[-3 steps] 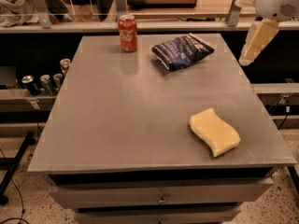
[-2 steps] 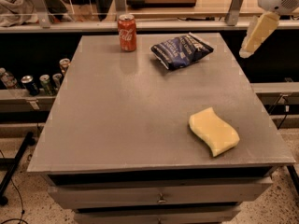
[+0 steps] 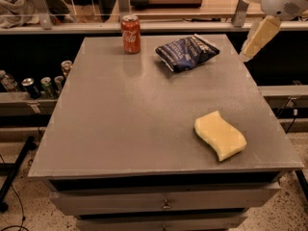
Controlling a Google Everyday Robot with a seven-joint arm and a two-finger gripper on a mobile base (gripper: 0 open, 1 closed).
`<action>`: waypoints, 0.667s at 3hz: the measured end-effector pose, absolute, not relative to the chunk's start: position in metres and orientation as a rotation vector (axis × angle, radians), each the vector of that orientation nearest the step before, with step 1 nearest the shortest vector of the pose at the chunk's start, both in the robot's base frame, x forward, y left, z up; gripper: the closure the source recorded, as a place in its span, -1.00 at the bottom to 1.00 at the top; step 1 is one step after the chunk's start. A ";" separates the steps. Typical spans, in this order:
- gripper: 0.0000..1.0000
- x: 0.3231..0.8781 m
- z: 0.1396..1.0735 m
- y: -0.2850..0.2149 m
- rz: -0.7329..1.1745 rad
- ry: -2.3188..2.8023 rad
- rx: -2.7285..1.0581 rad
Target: Move blue chip bag near sponge
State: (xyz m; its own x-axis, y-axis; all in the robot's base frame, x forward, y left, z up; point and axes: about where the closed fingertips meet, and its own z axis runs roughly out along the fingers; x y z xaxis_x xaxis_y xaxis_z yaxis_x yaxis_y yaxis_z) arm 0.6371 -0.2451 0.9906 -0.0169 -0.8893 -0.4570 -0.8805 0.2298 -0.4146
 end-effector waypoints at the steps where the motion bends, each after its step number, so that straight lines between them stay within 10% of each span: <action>1: -1.00 0.653 0.973 -0.207 0.114 1.839 -1.573; 2: -1.00 0.672 0.958 -0.171 0.211 1.832 -1.539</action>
Offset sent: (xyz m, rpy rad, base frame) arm 0.0539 0.1116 -0.0443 0.2660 0.0890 0.0335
